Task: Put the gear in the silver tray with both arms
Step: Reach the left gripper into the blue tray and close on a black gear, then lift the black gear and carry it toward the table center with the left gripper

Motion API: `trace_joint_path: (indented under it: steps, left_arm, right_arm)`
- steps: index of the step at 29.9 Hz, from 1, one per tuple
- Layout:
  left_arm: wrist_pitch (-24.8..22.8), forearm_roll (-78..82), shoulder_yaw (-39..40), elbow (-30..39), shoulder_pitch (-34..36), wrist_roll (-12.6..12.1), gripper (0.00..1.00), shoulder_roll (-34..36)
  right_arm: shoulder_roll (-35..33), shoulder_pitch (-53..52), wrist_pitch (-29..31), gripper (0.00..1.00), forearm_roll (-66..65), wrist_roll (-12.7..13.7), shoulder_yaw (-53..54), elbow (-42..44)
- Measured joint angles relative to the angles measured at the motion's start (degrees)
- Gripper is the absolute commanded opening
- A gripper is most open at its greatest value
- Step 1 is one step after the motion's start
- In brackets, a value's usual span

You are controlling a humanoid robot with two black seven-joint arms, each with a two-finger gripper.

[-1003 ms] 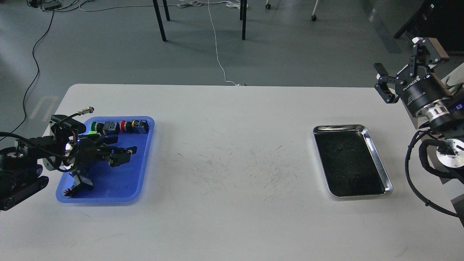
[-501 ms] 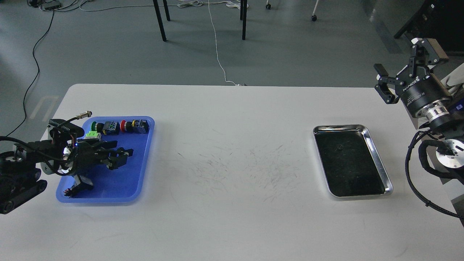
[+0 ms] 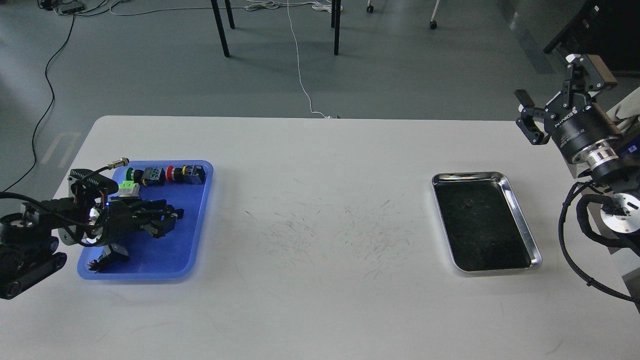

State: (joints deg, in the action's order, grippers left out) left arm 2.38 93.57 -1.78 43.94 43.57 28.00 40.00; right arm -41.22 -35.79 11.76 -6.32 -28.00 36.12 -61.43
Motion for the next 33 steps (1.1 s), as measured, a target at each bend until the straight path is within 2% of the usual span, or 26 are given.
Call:
trace_joint_path:
  steps: [15,20,26,33]
  left_arm:
    - [0.12,0.71,-0.06,-0.27,-0.35,-0.01,0.24,0.03]
    - [0.13,0.73,-0.03,-0.34,-0.83,-0.01,0.14,0.16]
    - [0.0,0.63,-0.24,0.32,-0.56,0.04,0.09,1.07]
    - [-0.39,-0.09,0.63,2.21,1.65,0.01,0.07,5.27]
  right_arm:
    - [0.0,0.03,-0.01,0.95,0.02,0.0,0.0,0.0]
    - [0.0,0.15,-0.04,0.95,0.02,0.0,0.0,0.0]
    - [0.0,0.46,-0.05,0.95,0.0,0.0,0.0,0.08]
    - [0.0,0.69,-0.03,0.95,-0.01,0.0,0.11,0.03]
